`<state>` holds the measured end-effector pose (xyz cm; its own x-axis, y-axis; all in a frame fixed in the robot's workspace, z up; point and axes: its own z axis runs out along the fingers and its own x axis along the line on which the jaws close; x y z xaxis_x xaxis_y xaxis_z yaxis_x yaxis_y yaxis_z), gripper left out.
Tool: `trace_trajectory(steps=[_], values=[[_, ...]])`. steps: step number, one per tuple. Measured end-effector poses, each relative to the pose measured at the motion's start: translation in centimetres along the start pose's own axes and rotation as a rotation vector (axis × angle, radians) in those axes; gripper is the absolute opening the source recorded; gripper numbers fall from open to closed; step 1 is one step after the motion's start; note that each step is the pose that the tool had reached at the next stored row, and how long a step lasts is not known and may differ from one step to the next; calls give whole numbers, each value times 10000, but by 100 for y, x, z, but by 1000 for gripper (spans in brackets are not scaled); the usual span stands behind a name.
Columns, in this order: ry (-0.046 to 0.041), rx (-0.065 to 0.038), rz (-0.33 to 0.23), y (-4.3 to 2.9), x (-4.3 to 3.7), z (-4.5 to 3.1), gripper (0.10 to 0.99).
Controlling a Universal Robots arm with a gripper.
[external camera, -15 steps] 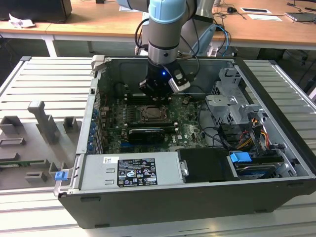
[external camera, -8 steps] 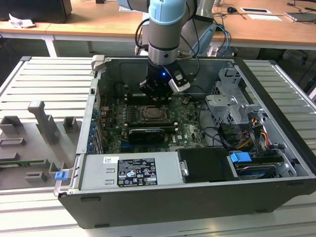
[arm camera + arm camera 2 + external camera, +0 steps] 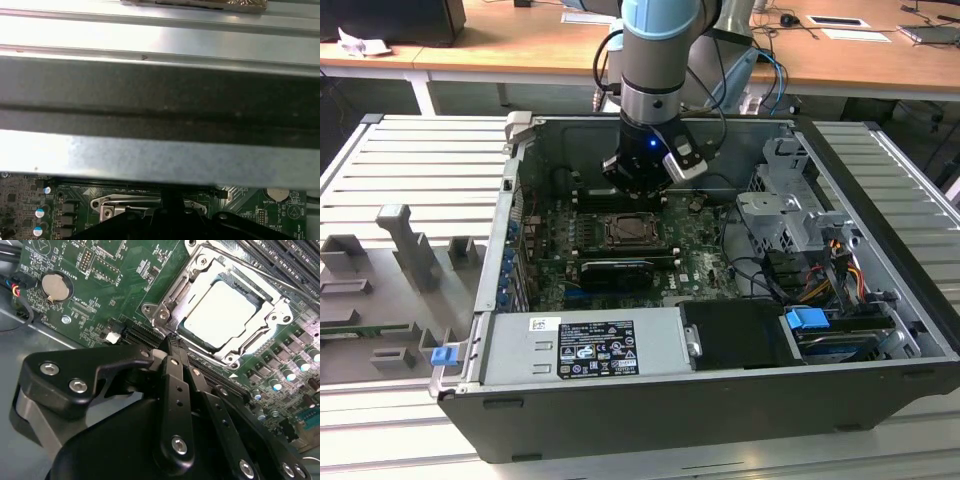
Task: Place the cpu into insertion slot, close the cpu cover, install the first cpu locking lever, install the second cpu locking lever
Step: 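Install the first cpu locking lever, then install the second cpu locking lever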
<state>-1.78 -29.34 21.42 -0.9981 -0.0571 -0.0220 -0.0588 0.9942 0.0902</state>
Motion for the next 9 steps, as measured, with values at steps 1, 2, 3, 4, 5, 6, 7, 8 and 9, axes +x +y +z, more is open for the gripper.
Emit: trace_trajectory(steps=[1, 2, 3, 4, 5, 6, 7, 8, 9], values=[[1, 1, 0, -4, 0, -1, 106], [0, 1, 0, -7, 0, -1, 106], [0, 1, -1, -10, 0, -1, 106], [0, 1, -1, -12, 1, -2, 106], [0, 1, -1, -14, 1, -2, 106], [0, 1, -1, -16, 1, -2, 106], [0, 1, -1, -18, 1, -2, 106], [2, 3, -1, -25, 1, -3, 106], [1, 2, -2, -32, 1, -4, 106]])
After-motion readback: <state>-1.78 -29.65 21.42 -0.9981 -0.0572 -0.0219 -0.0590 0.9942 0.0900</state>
